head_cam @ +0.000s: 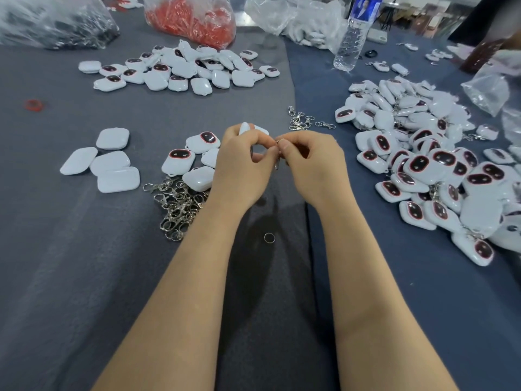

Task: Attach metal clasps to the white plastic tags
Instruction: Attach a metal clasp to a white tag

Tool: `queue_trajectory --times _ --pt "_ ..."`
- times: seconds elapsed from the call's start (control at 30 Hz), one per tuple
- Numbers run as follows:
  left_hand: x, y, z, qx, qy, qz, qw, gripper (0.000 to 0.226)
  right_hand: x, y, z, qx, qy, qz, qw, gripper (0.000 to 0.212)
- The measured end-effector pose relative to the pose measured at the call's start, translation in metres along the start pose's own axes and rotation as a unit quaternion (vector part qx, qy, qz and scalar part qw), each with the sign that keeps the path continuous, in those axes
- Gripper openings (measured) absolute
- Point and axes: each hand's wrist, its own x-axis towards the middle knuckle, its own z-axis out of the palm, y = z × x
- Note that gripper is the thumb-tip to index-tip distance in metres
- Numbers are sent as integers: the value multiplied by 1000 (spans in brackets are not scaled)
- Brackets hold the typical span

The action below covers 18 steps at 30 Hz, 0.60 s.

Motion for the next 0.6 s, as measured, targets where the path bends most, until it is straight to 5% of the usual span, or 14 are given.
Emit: queue_trajectory --times 0.2,0.6 --pt "2 3 0 -29 33 -18 999 8 0 -3 4 105 26 38 993 12" --pt "-3 -1 0 59 37 50 996 9 -2 -2 10 -23 28 -32 999 13"
